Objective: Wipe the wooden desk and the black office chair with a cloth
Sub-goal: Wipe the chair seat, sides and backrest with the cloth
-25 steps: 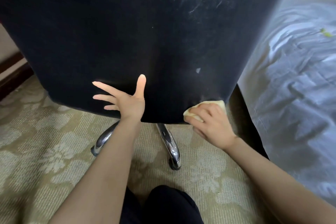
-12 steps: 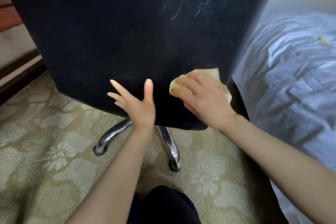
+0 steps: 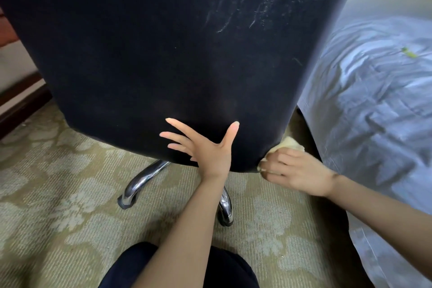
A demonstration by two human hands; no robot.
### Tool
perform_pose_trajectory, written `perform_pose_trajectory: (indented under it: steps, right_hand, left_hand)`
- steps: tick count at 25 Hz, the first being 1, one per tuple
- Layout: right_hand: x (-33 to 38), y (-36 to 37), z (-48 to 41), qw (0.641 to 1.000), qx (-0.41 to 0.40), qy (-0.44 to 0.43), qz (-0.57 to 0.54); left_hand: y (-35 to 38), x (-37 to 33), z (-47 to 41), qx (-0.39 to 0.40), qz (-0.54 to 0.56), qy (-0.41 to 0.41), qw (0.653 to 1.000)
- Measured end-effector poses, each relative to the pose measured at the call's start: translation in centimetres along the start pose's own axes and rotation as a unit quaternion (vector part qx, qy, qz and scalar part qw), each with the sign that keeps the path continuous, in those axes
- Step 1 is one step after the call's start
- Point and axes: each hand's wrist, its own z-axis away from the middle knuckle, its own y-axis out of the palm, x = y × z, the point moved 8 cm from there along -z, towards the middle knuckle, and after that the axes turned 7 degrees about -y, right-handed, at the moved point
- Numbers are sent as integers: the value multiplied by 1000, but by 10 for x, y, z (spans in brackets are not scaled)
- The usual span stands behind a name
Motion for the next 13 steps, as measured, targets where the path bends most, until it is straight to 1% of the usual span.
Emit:
perform_pose_trajectory:
  steps: [5, 8, 11, 13]
  right_hand:
    - [-60, -65, -19, 995, -86, 25, 38]
    - [-97, -120, -38, 984, -162, 54, 41]
    - [-121, -154, -68, 971, -193, 124, 71]
    - [-120, -158, -90, 961, -201, 175, 76]
  left_hand:
    - [-1, 2, -3, 4, -3, 3, 1000]
    - [-2, 3, -3, 8, -7, 7, 1000]
    - [-7, 3, -4, 9, -14, 4, 1000]
    - [-11, 3, -5, 12, -22, 2, 1000]
